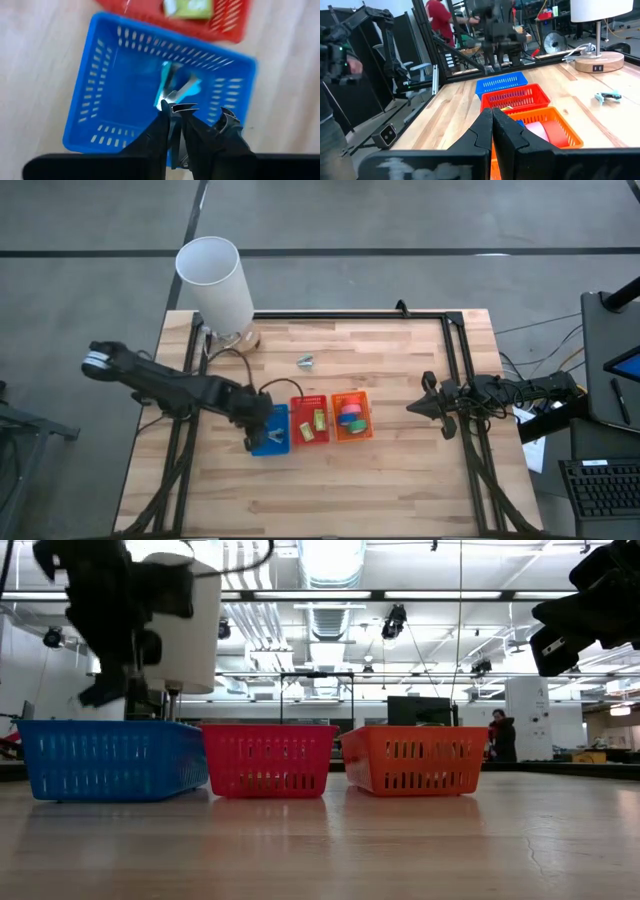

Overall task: Pick and place Stapler, Stapler remover, tape
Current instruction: Put the dark blue staple remover into the blue bin, then put the light blue staple remover into the blue bin

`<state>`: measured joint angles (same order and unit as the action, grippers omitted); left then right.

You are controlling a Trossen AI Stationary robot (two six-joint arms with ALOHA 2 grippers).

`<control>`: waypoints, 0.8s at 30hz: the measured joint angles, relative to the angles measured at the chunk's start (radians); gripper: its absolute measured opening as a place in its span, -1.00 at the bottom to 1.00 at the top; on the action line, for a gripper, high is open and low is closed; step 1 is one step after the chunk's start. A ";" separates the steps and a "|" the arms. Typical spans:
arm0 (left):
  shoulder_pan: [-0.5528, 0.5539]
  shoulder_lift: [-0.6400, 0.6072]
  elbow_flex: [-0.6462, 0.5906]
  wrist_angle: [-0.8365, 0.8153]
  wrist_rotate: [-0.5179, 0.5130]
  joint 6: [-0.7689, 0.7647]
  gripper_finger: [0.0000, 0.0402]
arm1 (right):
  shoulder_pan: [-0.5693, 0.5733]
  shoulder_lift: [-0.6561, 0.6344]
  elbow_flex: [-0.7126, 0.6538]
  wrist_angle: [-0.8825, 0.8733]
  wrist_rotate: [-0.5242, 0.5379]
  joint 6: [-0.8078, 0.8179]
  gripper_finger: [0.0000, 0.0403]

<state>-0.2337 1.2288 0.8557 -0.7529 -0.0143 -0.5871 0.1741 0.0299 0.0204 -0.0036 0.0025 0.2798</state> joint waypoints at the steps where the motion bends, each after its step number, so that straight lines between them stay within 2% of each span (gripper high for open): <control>1: 0.000 0.015 -0.008 0.003 0.000 0.000 -0.74 | 0.000 0.000 0.000 0.000 0.000 0.000 -0.96; 6: 0.005 0.083 -0.014 0.025 0.001 -0.009 -0.67 | 0.000 0.000 0.000 0.000 0.000 0.000 -0.96; 15: 0.036 0.111 0.009 0.050 0.004 -0.028 -0.25 | 0.000 0.000 0.000 0.000 0.000 0.000 -0.96; 20: 0.099 0.074 0.102 0.082 -0.021 -0.007 -0.14 | 0.000 0.000 0.000 0.000 0.000 0.000 -0.96; 24: 0.214 0.084 0.175 0.157 -0.046 0.077 -0.14 | 0.000 0.000 0.000 0.000 0.000 0.000 -0.96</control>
<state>-0.0199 1.3128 1.0311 -0.5961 -0.0607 -0.5097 0.1745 0.0299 0.0204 -0.0036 0.0025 0.2798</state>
